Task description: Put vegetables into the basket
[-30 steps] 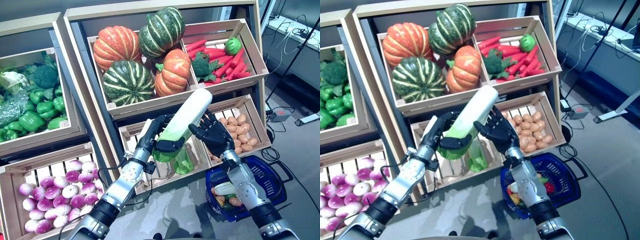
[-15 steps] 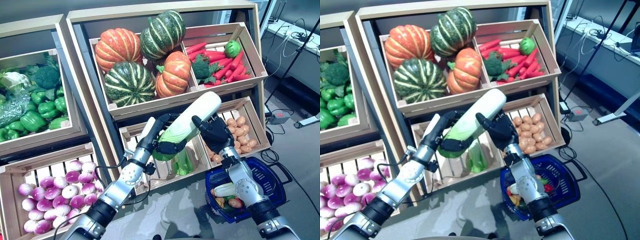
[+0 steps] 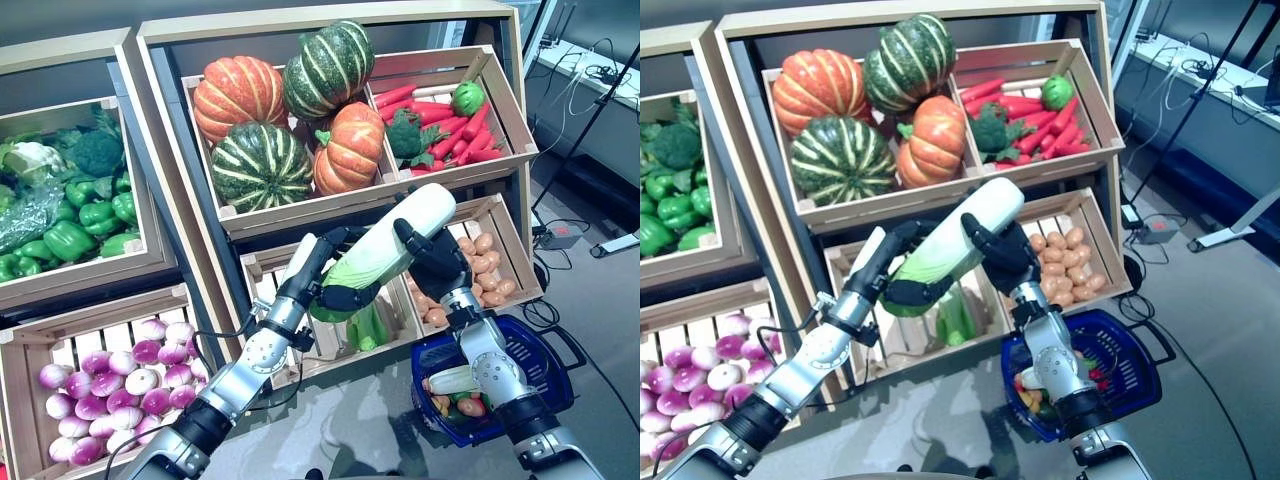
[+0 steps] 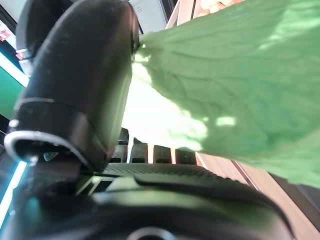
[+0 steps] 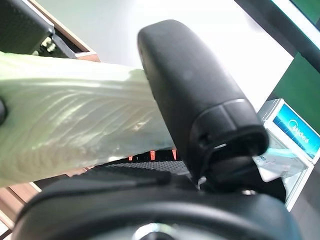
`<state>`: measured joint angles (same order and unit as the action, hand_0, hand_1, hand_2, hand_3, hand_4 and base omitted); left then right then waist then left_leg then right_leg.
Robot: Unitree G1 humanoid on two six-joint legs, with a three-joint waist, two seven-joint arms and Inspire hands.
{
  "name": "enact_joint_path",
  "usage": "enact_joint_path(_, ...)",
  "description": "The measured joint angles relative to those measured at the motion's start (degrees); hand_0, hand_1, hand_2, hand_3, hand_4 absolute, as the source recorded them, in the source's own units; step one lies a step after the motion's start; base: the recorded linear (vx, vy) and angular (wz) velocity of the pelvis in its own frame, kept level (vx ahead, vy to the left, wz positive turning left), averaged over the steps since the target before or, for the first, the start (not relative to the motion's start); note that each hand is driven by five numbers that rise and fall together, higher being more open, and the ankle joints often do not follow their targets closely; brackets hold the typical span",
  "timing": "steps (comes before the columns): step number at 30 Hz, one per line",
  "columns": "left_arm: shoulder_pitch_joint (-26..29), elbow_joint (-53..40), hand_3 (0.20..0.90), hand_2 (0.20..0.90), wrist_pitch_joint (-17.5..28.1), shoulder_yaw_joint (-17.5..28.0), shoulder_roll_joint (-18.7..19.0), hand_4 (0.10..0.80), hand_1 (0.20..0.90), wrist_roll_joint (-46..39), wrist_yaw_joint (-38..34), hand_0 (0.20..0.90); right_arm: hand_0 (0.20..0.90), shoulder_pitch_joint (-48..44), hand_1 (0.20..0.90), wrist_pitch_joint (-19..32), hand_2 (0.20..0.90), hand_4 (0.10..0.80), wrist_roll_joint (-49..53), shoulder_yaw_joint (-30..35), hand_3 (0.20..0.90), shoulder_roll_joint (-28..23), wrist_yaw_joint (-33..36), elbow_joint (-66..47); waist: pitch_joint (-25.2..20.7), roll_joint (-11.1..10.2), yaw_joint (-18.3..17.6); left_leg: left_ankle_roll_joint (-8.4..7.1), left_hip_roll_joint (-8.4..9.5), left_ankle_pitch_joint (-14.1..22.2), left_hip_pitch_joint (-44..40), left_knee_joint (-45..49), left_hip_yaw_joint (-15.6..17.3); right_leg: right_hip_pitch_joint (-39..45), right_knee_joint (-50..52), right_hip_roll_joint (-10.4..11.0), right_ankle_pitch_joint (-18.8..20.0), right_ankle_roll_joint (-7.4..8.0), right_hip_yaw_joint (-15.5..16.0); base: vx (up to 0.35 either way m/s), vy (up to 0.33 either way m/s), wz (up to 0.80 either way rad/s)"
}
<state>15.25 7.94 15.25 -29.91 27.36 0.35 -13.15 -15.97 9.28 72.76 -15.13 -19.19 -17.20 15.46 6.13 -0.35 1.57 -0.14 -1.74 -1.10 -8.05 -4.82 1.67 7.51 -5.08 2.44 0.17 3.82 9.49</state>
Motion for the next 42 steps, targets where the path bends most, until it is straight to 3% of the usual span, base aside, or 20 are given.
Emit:
enact_joint_path(16,0.4,-0.2,0.3,0.3,0.9,-1.3,-0.6,0.4,0.3,-0.1,-0.3,0.3,0.3,-0.2,0.3,1.5,0.3,0.4,-0.4,0.7,0.3,-0.1,0.0,0.0,-0.2,0.2,0.0,0.0,0.0,0.0,0.0,0.0,0.1,-0.1,0.0,0.0,0.0,0.0,-0.1,-0.001,0.001,0.0)
enact_joint_path(17,0.4,-0.2,0.566,0.566,0.9,-1.3,-0.6,0.577,0.566,-0.1,-0.3,0.566,0.3,-0.2,0.3,1.5,0.3,0.4,-0.4,0.7,0.3,-0.1,0.0,0.0,-0.2,0.2,-0.1,0.0,0.0,0.0,0.0,0.0,0.1,-0.1,0.0,0.0,0.0,0.0,-0.2,0.0,0.0,0.0)
enact_joint_path(18,0.4,-0.2,0.674,0.674,0.9,-1.3,-0.6,0.649,0.674,-0.1,-0.3,0.674,0.3,-0.2,0.3,1.5,0.3,0.4,-0.4,0.7,0.3,-0.1,0.0,0.0,-0.2,0.2,-0.1,0.0,-0.01,0.0,0.0,0.0,0.2,-0.2,0.0,0.0,0.0,0.0,-0.3,0.0,0.0,0.0)
enact_joint_path(19,0.4,-0.2,0.9,0.9,0.9,-1.3,-0.6,0.8,0.9,-0.1,-0.2,0.9,0.3,-0.2,0.3,1.5,0.3,0.4,-0.4,0.7,0.3,-0.1,0.0,0.0,-0.2,0.2,-0.1,0.0,-0.01,0.0,0.0,0.0,0.2,-0.2,0.0,0.0,0.0,0.0,-0.3,0.0,0.0,0.0)
enact_joint_path(26,0.4,-0.2,0.9,0.9,0.4,-3.0,-0.6,0.8,0.9,0.0,1.3,0.9,0.3,-0.2,0.3,1.4,0.3,0.4,-5.1,1.5,0.3,-0.6,0.0,0.0,-0.3,0.1,-0.2,0.0,-0.01,0.0,0.5,-0.1,0.4,-1.0,0.0,-0.1,0.2,0.01,-1.0,0.005,-0.016,-0.04)
enact_joint_path(31,-0.8,4.8,0.9,0.9,-0.8,-3.0,-0.3,0.8,0.9,-0.1,4.1,0.9,0.3,0.0,0.3,1.2,0.3,0.4,-5.4,1.6,0.3,-1.4,0.0,0.0,-0.4,0.2,-0.8,0.0,-0.15,0.0,0.3,-0.2,1.0,-1.1,0.0,-0.2,0.3,-0.04,-1.6,0.024,-0.011,-0.06)
enact_joint_path(36,-7.1,10.9,0.9,0.9,-2.7,0.5,1.0,0.8,0.9,-0.1,8.2,0.9,0.3,2.5,0.3,0.7,0.3,0.4,-11.8,5.7,0.3,-4.0,0.0,0.2,-0.4,0.1,-1.1,0.01,-0.19,0.0,0.2,-0.3,2.1,-1.5,0.0,-0.2,0.5,-0.01,-2.8,0.03,0.006,-0.12)
enact_joint_path(42,-13.2,13.8,0.9,0.9,-4.8,5.2,5.2,0.8,0.9,-1.3,10.0,0.9,0.3,6.1,0.3,0.4,0.3,0.4,-12.1,11.0,0.3,-7.3,0.0,7.5,-0.4,0.1,-1.3,0.02,-0.22,0.0,0.2,-0.3,2.6,-1.7,0.0,-0.3,0.7,0.01,-3.3,0.009,-0.012,-0.03)
